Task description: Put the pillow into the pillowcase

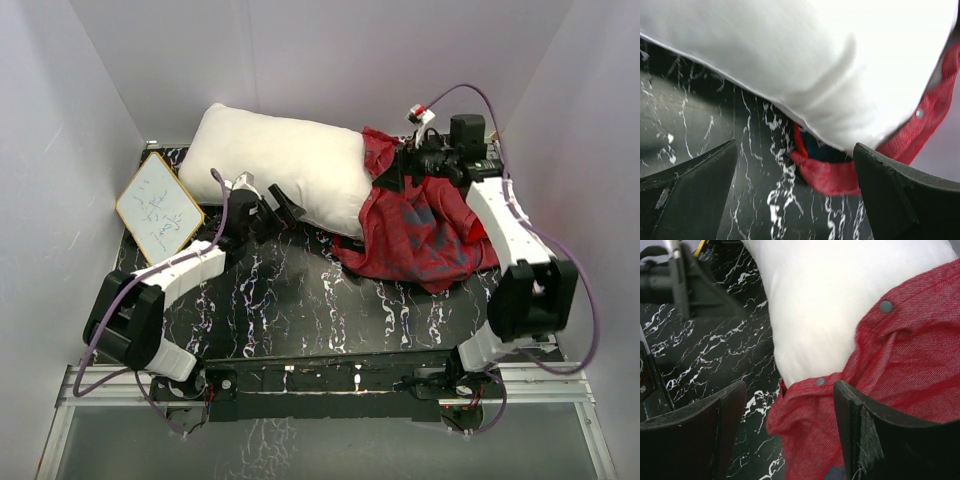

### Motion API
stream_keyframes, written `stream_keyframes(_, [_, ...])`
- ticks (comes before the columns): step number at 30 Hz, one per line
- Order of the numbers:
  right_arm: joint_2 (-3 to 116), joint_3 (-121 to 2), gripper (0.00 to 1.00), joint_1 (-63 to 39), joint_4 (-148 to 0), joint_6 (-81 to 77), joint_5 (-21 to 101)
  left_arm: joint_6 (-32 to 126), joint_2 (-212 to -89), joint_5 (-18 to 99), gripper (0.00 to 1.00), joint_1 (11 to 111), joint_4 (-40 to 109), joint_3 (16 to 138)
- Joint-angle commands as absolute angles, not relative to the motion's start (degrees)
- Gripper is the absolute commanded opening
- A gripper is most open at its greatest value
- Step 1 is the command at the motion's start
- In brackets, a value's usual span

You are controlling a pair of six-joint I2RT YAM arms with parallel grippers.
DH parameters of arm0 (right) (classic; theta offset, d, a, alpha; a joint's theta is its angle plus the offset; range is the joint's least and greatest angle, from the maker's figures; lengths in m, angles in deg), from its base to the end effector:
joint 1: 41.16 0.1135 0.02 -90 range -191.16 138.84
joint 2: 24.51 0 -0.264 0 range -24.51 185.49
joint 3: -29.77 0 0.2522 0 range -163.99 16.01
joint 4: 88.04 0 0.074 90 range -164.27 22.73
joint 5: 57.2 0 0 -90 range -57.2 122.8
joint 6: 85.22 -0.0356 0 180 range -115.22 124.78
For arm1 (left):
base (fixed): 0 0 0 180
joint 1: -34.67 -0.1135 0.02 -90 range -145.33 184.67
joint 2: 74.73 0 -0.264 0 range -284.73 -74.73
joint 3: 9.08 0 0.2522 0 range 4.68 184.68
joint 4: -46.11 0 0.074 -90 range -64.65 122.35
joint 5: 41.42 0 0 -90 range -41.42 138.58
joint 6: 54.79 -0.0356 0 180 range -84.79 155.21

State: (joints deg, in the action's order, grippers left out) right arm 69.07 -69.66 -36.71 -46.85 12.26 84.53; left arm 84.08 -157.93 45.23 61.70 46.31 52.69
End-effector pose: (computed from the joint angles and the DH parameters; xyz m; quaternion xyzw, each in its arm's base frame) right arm 0.3625 0.0562 0.3471 -0.2823 0.7742 0.3765 0.4232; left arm 0.2891 -0.1498 0.2438 -0.1401 0.8131 -0.3662 0.4303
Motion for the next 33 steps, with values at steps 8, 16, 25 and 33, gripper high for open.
stream_keyframes(8, [51.43,-44.40,0.70,-31.07,-57.38,14.40,80.77,97.72,-169.01,51.58,0.97,58.62,59.77,56.43])
stream_keyframes(16, [55.59,-41.13,0.66,-26.48,-65.05,6.66,59.86,100.96,-175.99,52.07,0.77,58.65,67.73,55.87])
stream_keyframes(25, [64.96,-46.67,0.29,-24.87,-63.03,2.17,59.73,99.19,-181.34,44.66,0.16,59.19,75.71,55.86])
stream_keyframes(33, [56.57,-50.00,0.08,-24.91,-57.83,10.17,81.82,85.54,-177.22,40.15,0.00,63.04,76.99,55.99])
